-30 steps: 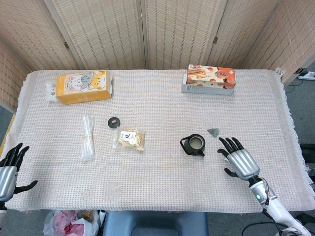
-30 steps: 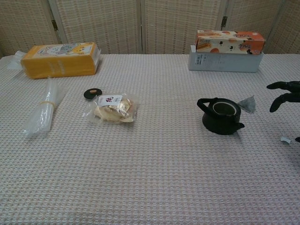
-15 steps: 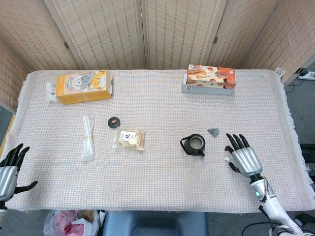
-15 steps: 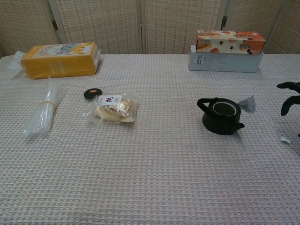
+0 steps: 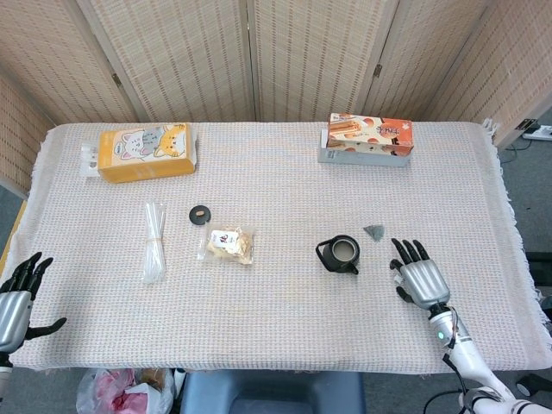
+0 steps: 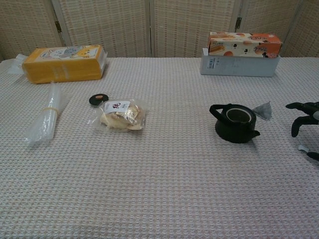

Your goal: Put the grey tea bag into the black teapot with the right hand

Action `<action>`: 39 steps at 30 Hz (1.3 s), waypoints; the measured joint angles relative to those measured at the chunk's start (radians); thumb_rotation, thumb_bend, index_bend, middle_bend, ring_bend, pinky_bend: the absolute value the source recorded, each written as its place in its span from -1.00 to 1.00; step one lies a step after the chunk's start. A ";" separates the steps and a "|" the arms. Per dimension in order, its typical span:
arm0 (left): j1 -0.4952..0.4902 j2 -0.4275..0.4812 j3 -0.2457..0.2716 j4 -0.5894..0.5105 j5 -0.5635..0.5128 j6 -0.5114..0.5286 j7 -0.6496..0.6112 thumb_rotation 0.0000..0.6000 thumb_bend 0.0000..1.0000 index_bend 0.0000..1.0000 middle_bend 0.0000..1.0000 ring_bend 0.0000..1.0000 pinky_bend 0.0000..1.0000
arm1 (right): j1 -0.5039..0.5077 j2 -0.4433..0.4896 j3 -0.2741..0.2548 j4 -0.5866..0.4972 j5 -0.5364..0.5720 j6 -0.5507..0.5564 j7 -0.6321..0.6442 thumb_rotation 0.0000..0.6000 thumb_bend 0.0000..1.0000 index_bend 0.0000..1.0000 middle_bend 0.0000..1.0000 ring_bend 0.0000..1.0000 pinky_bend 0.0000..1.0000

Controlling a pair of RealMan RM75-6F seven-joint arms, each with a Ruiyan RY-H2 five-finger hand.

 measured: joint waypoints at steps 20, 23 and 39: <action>-0.003 0.001 0.001 0.000 -0.005 -0.006 -0.005 1.00 -0.74 -1.00 -1.00 -1.00 -0.51 | 0.015 -0.038 -0.005 0.056 0.021 -0.024 0.018 1.00 -0.48 -0.15 -0.99 -1.00 -1.00; -0.004 0.002 0.002 0.001 -0.004 -0.008 -0.007 1.00 -0.74 -1.00 -1.00 -1.00 -0.50 | 0.016 -0.044 -0.007 0.061 0.023 -0.025 0.015 1.00 -0.48 -0.14 -0.99 -1.00 -1.00; -0.010 0.001 -0.001 0.005 -0.015 -0.020 -0.005 1.00 -0.74 -1.00 -1.00 -1.00 -0.51 | 0.025 -0.049 0.001 0.073 0.048 -0.043 0.015 1.00 -0.47 -0.10 -0.96 -1.00 -1.00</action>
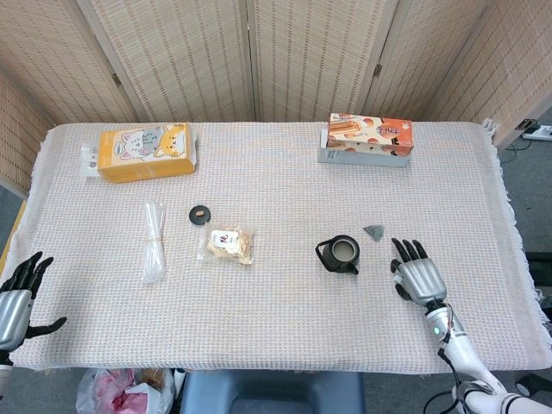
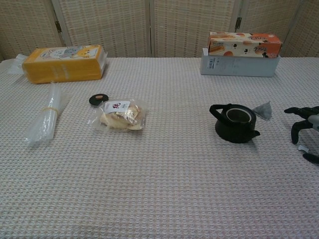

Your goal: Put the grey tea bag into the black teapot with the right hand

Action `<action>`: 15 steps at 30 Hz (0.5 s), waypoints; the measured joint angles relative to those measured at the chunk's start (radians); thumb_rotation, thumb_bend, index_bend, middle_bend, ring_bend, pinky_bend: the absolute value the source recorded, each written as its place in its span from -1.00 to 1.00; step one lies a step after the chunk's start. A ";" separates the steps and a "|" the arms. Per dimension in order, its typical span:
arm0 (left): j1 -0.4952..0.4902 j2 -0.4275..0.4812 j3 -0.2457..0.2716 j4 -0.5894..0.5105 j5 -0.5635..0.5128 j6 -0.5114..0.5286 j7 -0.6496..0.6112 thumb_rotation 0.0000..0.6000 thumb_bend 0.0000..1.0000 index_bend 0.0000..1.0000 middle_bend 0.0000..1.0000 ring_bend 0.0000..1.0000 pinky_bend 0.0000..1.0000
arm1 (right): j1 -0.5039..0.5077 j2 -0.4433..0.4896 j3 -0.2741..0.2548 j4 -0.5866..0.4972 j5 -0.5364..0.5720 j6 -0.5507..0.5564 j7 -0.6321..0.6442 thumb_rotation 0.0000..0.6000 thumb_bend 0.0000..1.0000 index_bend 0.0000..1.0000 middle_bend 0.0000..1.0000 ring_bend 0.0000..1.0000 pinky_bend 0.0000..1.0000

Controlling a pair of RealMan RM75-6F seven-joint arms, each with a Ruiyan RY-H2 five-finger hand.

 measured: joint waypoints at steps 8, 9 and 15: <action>-0.004 -0.004 -0.002 0.000 -0.010 -0.009 0.011 1.00 -0.74 -1.00 -1.00 -1.00 -0.51 | 0.007 -0.003 0.000 0.007 0.008 -0.012 0.002 1.00 -0.47 0.00 -0.90 -1.00 -1.00; -0.005 -0.004 -0.002 0.001 -0.011 -0.010 0.012 1.00 -0.74 -1.00 -1.00 -1.00 -0.51 | 0.007 -0.004 0.000 0.008 0.008 -0.011 0.003 1.00 -0.47 0.01 -0.90 -1.00 -1.00; -0.007 -0.005 -0.003 0.002 -0.014 -0.012 0.013 1.00 -0.74 -1.00 -1.00 -1.00 -0.51 | 0.007 -0.008 0.001 0.014 0.011 -0.009 0.002 1.00 -0.45 0.07 -0.87 -1.00 -1.00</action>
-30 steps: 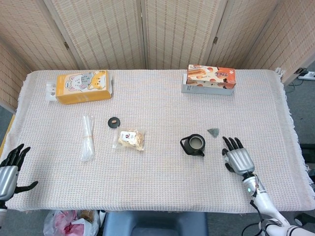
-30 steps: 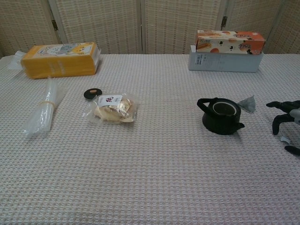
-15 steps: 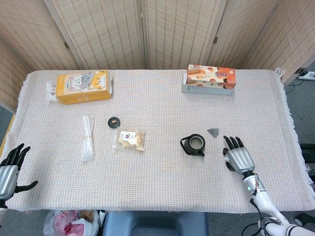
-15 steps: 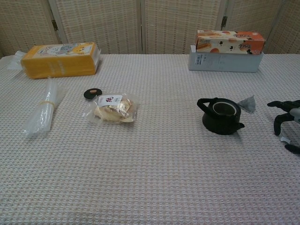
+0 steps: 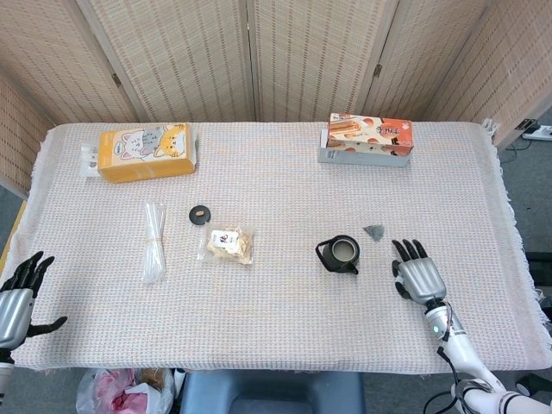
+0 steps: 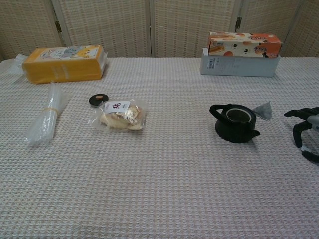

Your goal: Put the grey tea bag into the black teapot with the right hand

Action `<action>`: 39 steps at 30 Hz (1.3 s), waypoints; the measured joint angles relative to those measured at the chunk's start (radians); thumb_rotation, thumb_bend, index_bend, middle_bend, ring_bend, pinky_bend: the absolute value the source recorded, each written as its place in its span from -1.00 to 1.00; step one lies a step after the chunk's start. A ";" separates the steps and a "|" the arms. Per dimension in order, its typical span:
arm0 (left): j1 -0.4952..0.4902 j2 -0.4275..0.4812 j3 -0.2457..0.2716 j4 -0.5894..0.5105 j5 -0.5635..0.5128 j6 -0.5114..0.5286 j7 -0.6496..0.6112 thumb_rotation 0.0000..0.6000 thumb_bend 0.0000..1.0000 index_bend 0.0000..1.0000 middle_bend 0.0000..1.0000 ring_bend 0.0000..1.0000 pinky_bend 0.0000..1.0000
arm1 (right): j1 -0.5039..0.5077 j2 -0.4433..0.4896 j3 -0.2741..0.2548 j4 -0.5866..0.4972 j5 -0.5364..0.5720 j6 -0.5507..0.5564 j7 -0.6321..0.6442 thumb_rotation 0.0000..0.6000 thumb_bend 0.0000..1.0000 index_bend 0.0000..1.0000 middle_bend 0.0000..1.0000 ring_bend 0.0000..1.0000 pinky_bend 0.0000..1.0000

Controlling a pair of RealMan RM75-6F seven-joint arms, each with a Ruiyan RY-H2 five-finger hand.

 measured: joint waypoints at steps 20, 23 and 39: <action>-0.001 -0.003 0.000 -0.001 -0.005 0.000 0.007 1.00 -0.74 -1.00 -1.00 -1.00 -0.51 | -0.003 -0.001 0.002 0.009 0.001 0.017 0.014 1.00 -0.40 0.14 -0.82 -1.00 -1.00; -0.001 -0.003 -0.001 -0.001 -0.005 0.001 0.007 1.00 -0.74 -1.00 -1.00 -1.00 -0.50 | -0.004 0.001 0.004 0.006 -0.001 0.024 0.019 1.00 -0.39 0.15 -0.80 -1.00 -1.00; 0.000 -0.002 0.000 -0.002 -0.005 0.003 0.009 1.00 -0.74 -1.00 -1.00 -1.00 -0.51 | -0.013 0.012 0.008 -0.017 -0.016 0.068 0.032 1.00 -0.30 0.31 -0.71 -1.00 -1.00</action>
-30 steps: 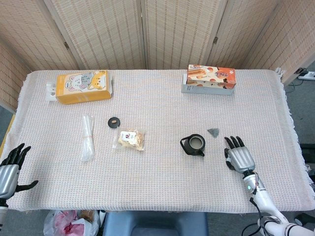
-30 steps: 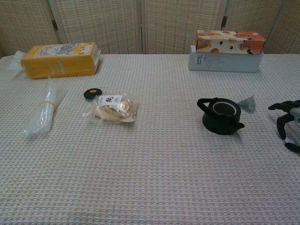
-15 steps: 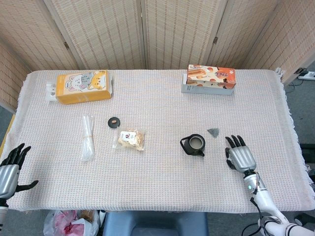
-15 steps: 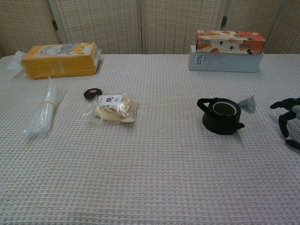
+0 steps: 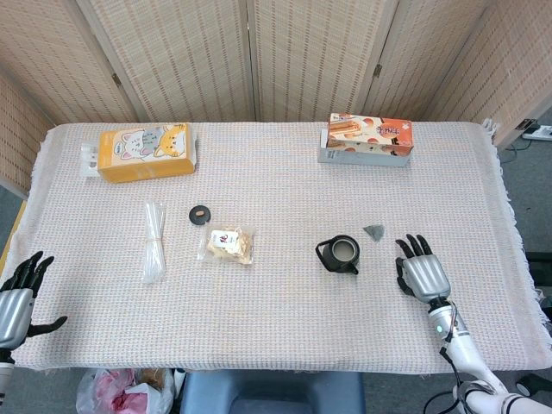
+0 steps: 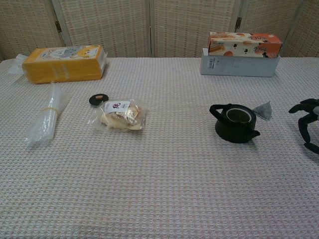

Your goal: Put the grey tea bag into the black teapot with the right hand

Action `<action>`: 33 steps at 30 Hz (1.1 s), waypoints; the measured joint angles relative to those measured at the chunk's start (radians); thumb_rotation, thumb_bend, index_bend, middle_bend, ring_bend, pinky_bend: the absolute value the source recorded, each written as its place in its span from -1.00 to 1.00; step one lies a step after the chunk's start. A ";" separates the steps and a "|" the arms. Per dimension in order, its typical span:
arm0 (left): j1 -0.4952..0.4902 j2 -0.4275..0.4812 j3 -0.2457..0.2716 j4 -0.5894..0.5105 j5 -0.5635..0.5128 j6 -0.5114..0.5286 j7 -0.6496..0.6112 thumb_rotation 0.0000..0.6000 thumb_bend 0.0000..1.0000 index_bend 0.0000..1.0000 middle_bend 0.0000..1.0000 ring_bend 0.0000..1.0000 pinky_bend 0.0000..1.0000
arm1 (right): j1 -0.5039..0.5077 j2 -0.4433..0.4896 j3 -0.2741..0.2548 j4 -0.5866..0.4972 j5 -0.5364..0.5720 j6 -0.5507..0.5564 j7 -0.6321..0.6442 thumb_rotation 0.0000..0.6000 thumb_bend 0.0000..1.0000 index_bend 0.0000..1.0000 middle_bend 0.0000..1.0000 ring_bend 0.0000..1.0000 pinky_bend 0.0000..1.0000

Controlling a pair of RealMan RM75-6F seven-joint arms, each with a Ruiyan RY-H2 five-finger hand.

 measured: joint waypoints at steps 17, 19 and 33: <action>0.000 0.000 -0.001 -0.001 -0.002 0.001 0.002 1.00 -0.74 -1.00 -1.00 -1.00 -0.50 | 0.001 0.057 0.019 -0.127 -0.047 0.080 0.020 1.00 -0.29 0.32 -0.67 -1.00 -1.00; 0.000 0.000 -0.001 0.000 -0.003 0.001 0.002 1.00 -0.74 -1.00 -1.00 -1.00 -0.51 | 0.003 0.073 0.025 -0.161 -0.053 0.093 0.015 1.00 -0.29 0.32 -0.66 -1.00 -1.00; 0.000 0.001 -0.001 -0.001 -0.004 0.000 0.001 1.00 -0.74 -1.00 -1.00 -1.00 -0.50 | 0.022 0.187 0.092 -0.395 -0.045 0.144 -0.049 1.00 -0.29 0.32 -0.65 -1.00 -1.00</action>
